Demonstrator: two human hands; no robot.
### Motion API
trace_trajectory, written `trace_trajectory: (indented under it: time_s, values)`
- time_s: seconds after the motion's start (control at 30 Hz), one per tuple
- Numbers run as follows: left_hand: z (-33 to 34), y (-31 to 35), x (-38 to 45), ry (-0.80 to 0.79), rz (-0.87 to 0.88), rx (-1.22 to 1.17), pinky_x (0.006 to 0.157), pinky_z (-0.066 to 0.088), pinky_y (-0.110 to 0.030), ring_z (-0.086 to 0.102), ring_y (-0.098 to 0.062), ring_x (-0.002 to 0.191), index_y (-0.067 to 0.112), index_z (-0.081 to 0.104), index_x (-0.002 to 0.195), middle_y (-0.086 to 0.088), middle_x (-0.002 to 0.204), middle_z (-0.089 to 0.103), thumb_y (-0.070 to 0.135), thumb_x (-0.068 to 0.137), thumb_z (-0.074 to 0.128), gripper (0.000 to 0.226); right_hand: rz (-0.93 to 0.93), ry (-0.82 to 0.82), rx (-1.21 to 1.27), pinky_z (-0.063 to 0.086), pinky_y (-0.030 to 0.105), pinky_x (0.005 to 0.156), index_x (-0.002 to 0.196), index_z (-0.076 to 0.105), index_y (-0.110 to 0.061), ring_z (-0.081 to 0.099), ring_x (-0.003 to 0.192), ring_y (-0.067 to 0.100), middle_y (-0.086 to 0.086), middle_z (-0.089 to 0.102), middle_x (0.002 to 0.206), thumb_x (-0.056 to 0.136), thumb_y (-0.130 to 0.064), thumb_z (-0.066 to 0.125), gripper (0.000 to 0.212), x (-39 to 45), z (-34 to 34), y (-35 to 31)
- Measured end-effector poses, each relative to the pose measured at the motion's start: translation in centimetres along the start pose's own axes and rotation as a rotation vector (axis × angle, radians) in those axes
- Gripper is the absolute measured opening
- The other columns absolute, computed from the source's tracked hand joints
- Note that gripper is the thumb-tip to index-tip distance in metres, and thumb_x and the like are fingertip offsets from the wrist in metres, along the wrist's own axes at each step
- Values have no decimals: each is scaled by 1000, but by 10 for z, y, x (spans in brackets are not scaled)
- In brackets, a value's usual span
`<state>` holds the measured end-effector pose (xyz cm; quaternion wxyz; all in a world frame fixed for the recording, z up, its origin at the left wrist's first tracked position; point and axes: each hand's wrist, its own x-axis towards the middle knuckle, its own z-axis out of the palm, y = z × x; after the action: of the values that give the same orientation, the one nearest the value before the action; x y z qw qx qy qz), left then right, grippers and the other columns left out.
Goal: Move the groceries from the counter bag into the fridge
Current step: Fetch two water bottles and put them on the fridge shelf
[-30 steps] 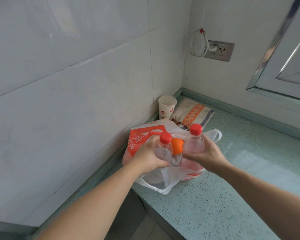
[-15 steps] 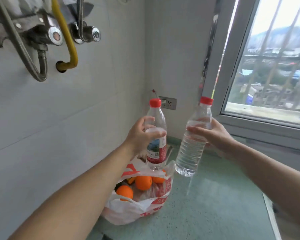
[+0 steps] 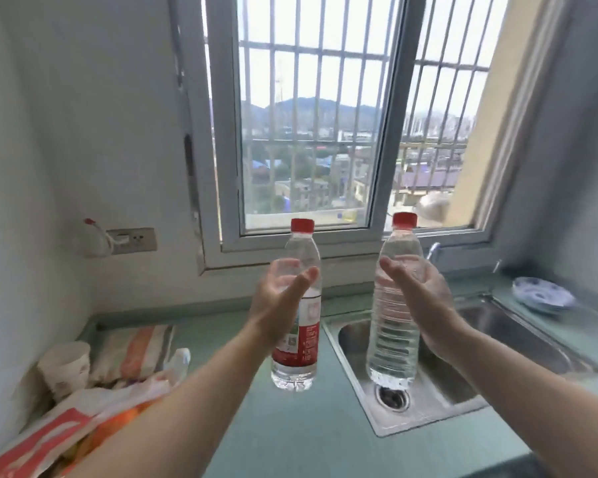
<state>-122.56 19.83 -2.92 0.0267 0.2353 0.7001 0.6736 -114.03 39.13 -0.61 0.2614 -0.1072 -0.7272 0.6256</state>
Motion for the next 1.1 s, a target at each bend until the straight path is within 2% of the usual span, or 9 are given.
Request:
trace_trajectory:
  time_s: [0.13,0.23,0.3,0.5,0.67,0.8,0.9,1.03,1.1]
  values:
    - [92,29,1,-162,46,-68,66,52,-24,70,-7,76,20,56,115,0,92,71,73,55,59,81,-37,106,-60,55,22,59,115,52,-19,72,79,18,9,70,98,74,-51,73,57,-34,-94,-12]
    - [172,55,-15,-280,76,-106,60,49,-16,69,-2,75,18,56,116,1,94,71,65,66,71,70,-80,200,-116,59,27,58,111,54,-15,72,70,18,7,71,87,75,-48,72,52,-68,-170,-22]
    - [229,73,-32,-354,86,-141,54,47,-11,67,2,70,18,56,115,2,94,70,56,72,65,59,-95,298,-144,58,24,58,112,54,-12,72,67,15,7,70,86,78,-50,70,54,-94,-225,-31]
    - [399,120,-96,-544,150,-180,78,52,-33,68,-12,91,34,57,105,5,101,70,70,64,61,55,-116,616,-198,54,30,68,110,57,-15,71,76,17,4,70,91,75,-58,65,56,-183,-382,-55]
    - [532,169,-171,-770,199,-264,74,52,-29,69,-12,87,30,59,101,3,95,71,68,64,62,53,-132,893,-238,53,27,61,108,58,-12,69,68,15,3,69,85,81,-48,62,45,-272,-494,-80]
    - [622,206,-230,-1020,218,-342,72,51,-30,68,-14,87,32,55,105,1,95,70,67,70,58,50,-133,1147,-340,50,23,65,100,66,-16,70,72,10,1,73,83,76,-58,68,49,-342,-560,-99]
    - [682,226,-273,-1191,227,-412,73,51,-31,69,-16,87,29,56,103,-1,94,70,67,74,61,48,-110,1331,-429,51,21,65,84,66,-21,67,66,4,-4,71,72,84,-50,65,29,-391,-598,-110]
    - [750,252,-326,-1399,186,-536,80,53,-32,69,-16,91,24,61,112,-1,98,71,55,82,63,44,-74,1561,-536,48,26,72,95,64,-21,68,81,9,-3,71,88,73,-63,65,48,-444,-632,-126]
    - [779,265,-347,-1508,196,-582,84,54,-35,69,-16,92,26,62,109,-1,100,71,56,82,64,40,-63,1670,-571,48,26,73,96,64,-21,67,83,8,-2,71,92,75,-59,65,43,-466,-645,-135]
